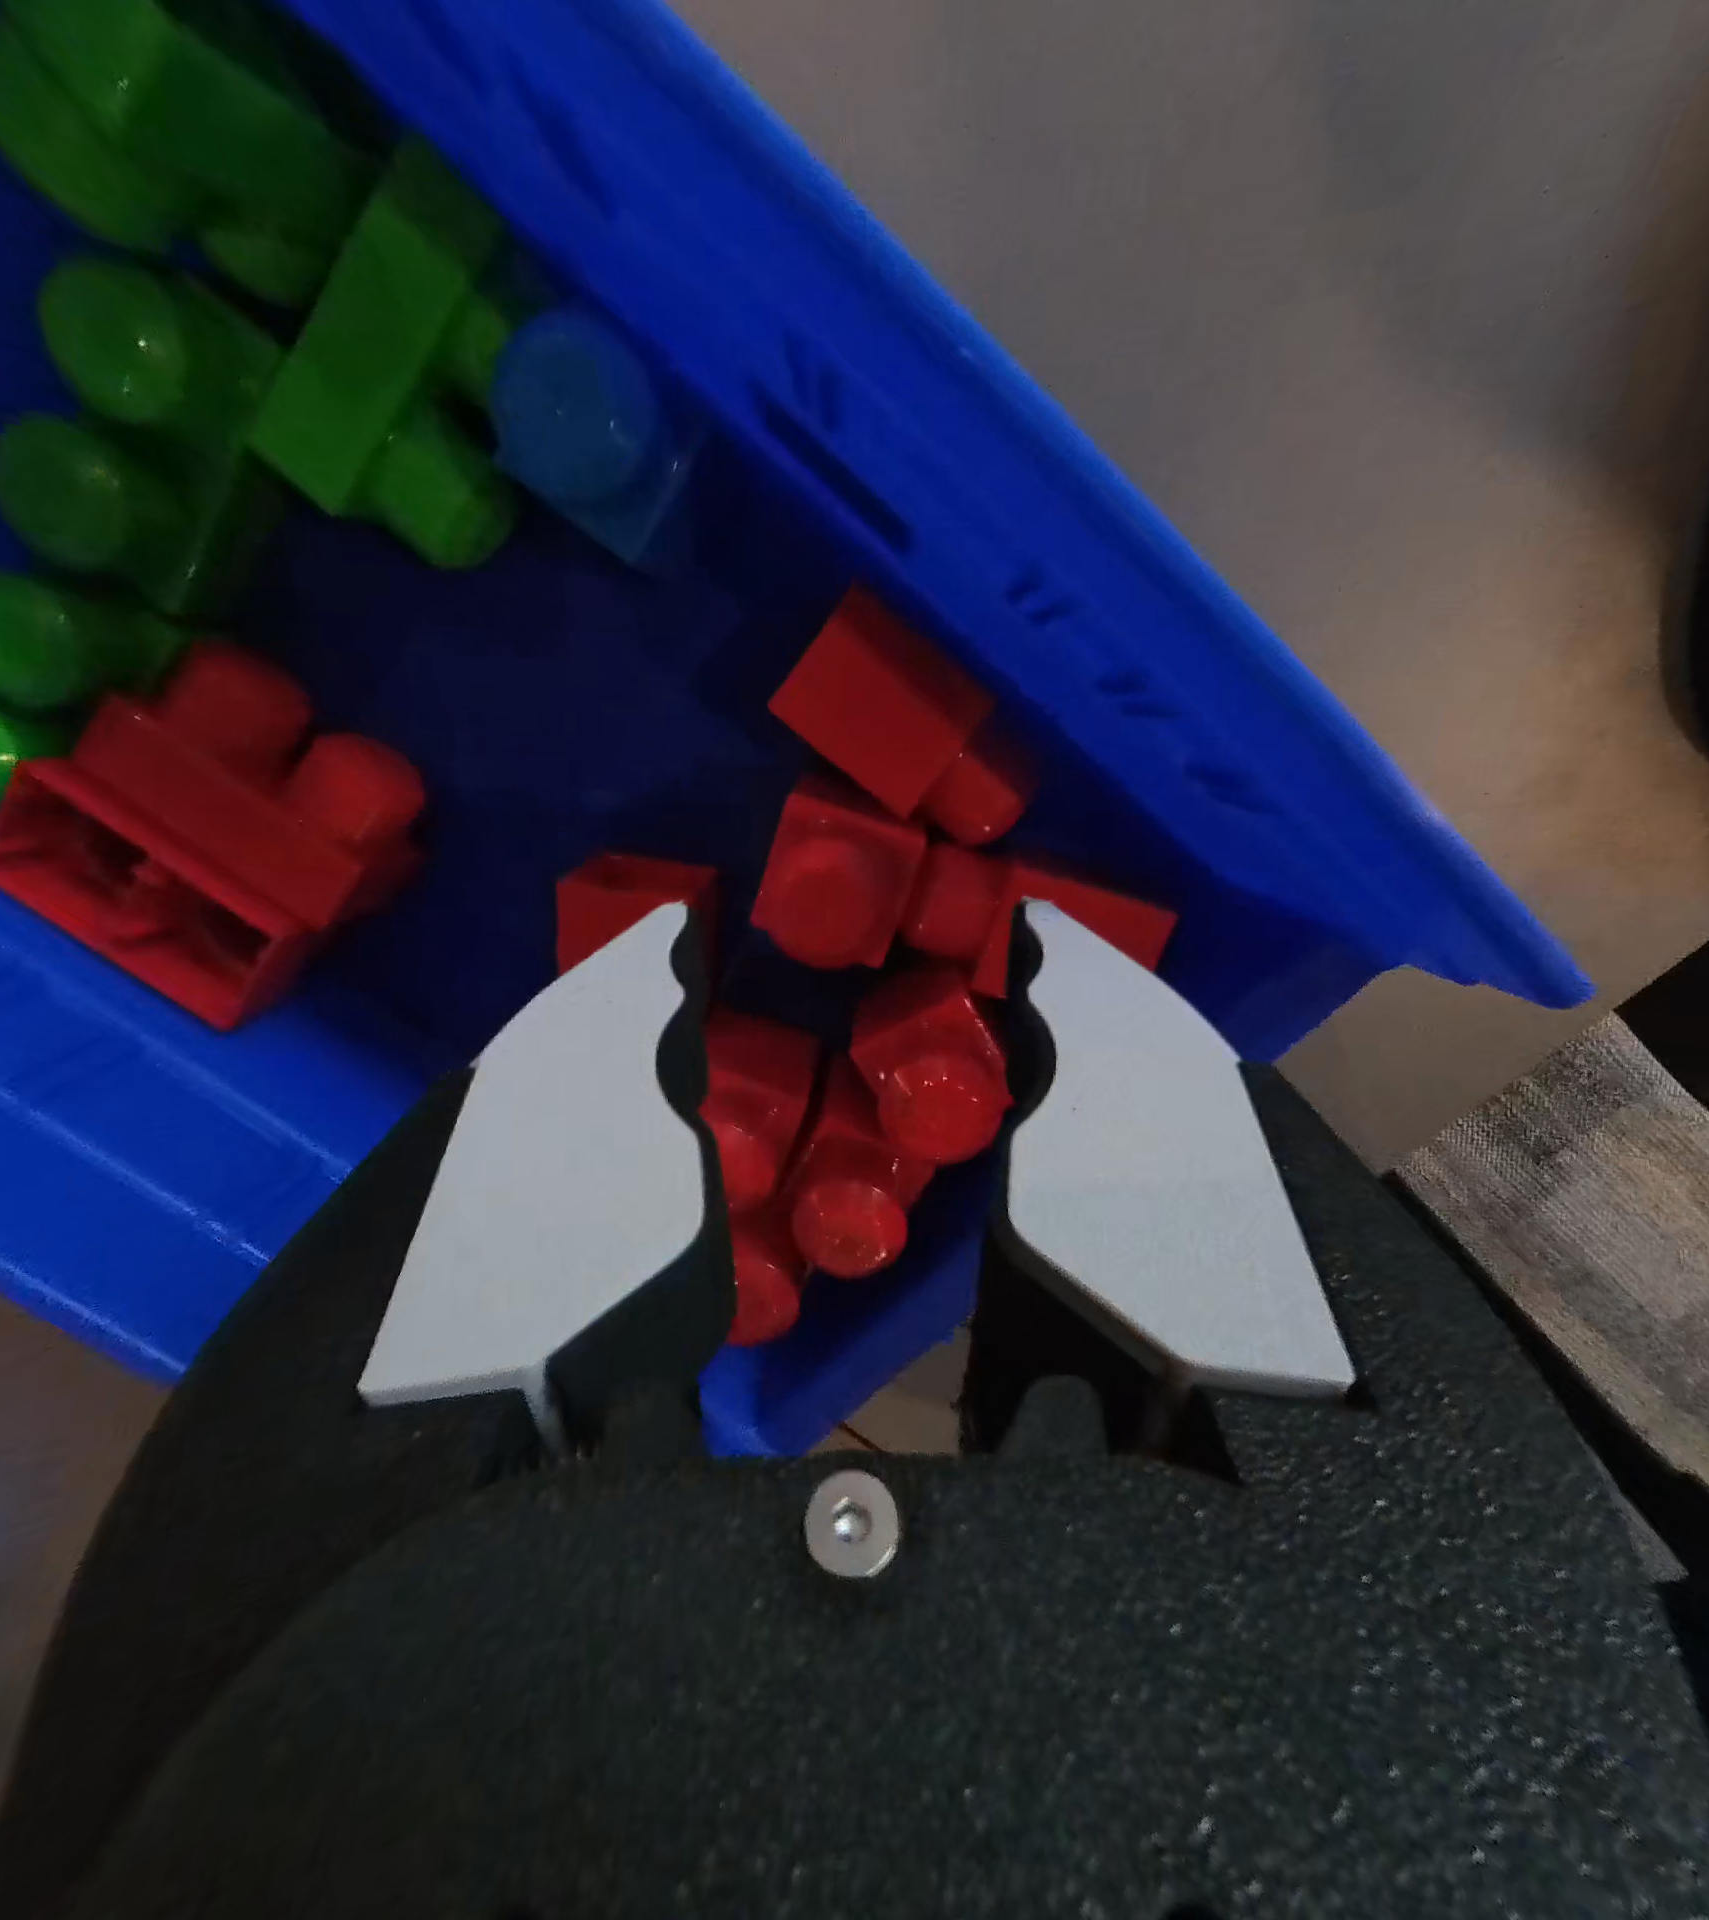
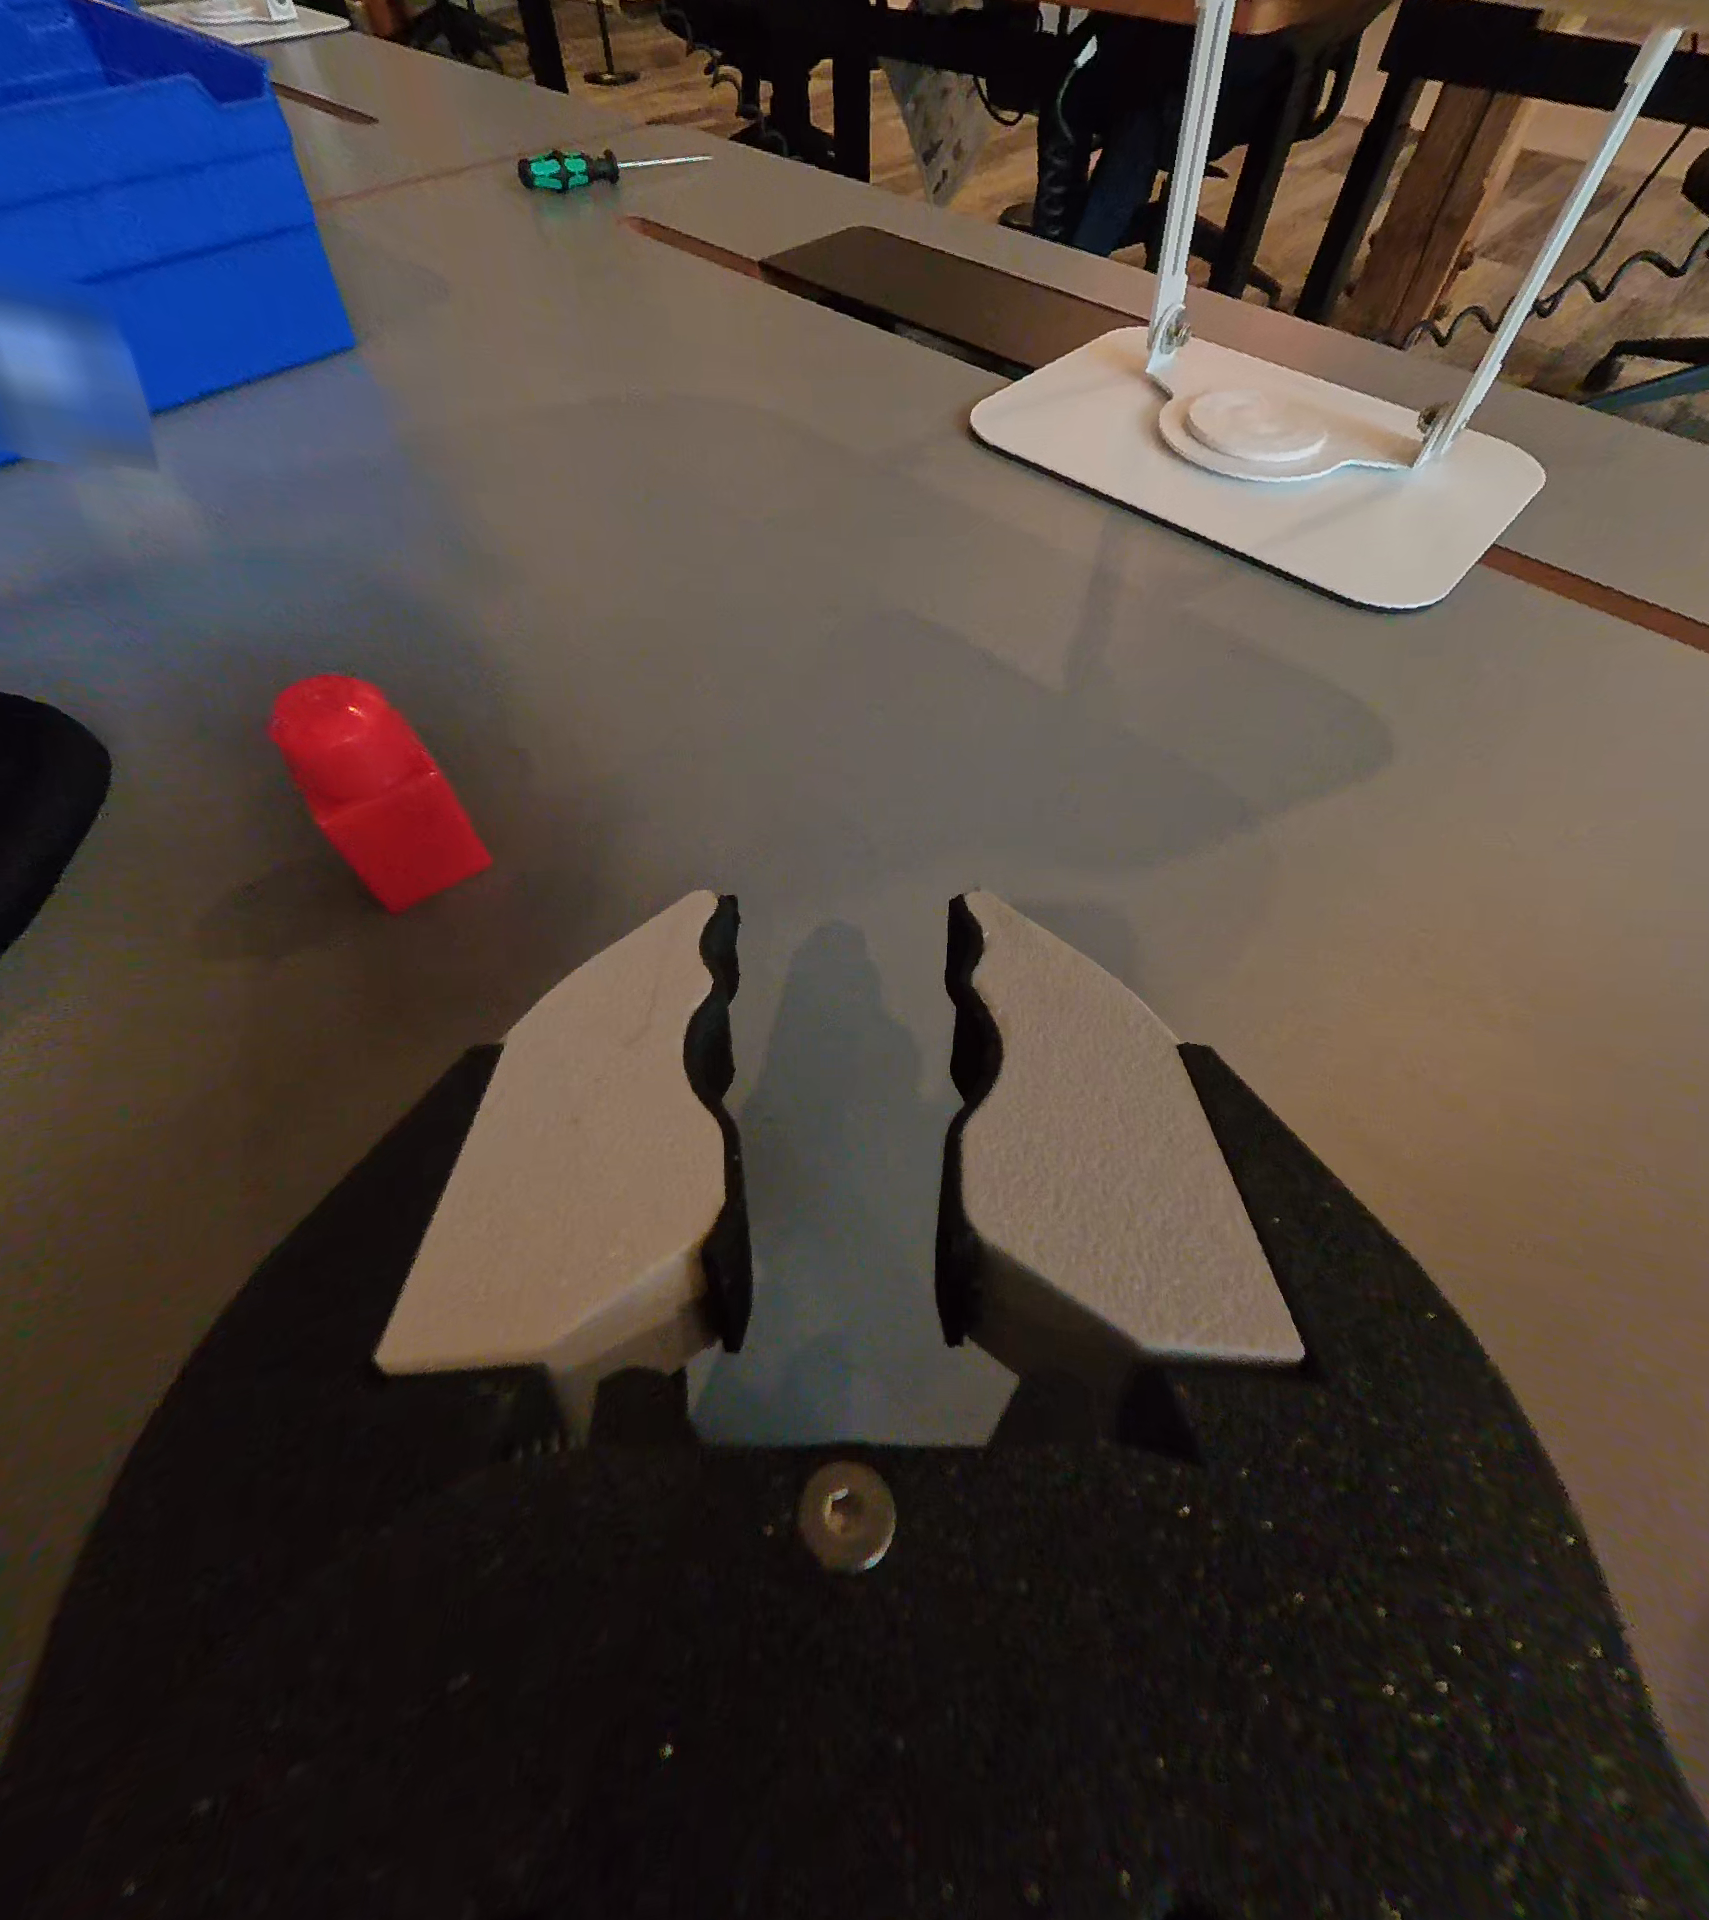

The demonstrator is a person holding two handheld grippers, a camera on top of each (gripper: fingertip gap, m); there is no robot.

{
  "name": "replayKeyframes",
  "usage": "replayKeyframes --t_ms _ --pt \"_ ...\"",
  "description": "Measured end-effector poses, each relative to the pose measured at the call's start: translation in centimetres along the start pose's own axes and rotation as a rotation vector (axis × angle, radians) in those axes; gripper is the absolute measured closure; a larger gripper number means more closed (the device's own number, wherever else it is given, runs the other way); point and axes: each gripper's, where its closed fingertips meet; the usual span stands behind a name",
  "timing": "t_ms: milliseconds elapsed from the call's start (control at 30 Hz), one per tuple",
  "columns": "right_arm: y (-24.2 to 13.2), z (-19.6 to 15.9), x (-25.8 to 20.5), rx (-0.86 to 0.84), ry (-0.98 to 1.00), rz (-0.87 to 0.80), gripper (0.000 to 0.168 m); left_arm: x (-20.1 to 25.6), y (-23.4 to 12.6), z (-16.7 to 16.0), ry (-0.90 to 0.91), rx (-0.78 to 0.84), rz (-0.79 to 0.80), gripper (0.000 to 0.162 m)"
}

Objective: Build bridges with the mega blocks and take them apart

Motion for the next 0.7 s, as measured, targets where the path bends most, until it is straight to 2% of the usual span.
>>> replayKeyframes --t_ms 233,300,367,433,567,700 --pt "0.0 -0.1 0.0 -0.004 -0.005 -0.003 0.13 -0.1 1.7 -0.4 0.044 -0.052 -0.041 0.113" --pt "0.0 0.0 0.0 -0.001 -0.002 -0.002 0.13 -0.2 2.1 -0.6 0.051 -0.066 -0.04 0.118" --pt "0.0 0.0 0.0 -0.002 -0.002 -0.001 0.13 -0.3 2.4 -0.7 0.06 -0.08 -0.04 0.13" --pt "0.0 0.0 0.0 -0.003 -0.005 -0.001 0.13 -0.5 2.5 -0.8 0.065 -0.081 -0.033 0.133" --pt "0.0 -0.1 -0.1 -0.004 -0.005 0.001 0.13 -1.1 1.2 -0.6 0.045 -0.056 -0.002 0.133" --pt "0.0 0.0 -0.2 -0.004 -0.011 0.004 0.13 -1.4 -1.9 0.3 0.065 -0.039 0.054 0.133"
Point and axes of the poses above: each gripper's, where its closed fingertips meet, y out along the fingers, z out of its top, x = y × z across the jaws, and after that the axes turned 9 degrees about -x, right-handed
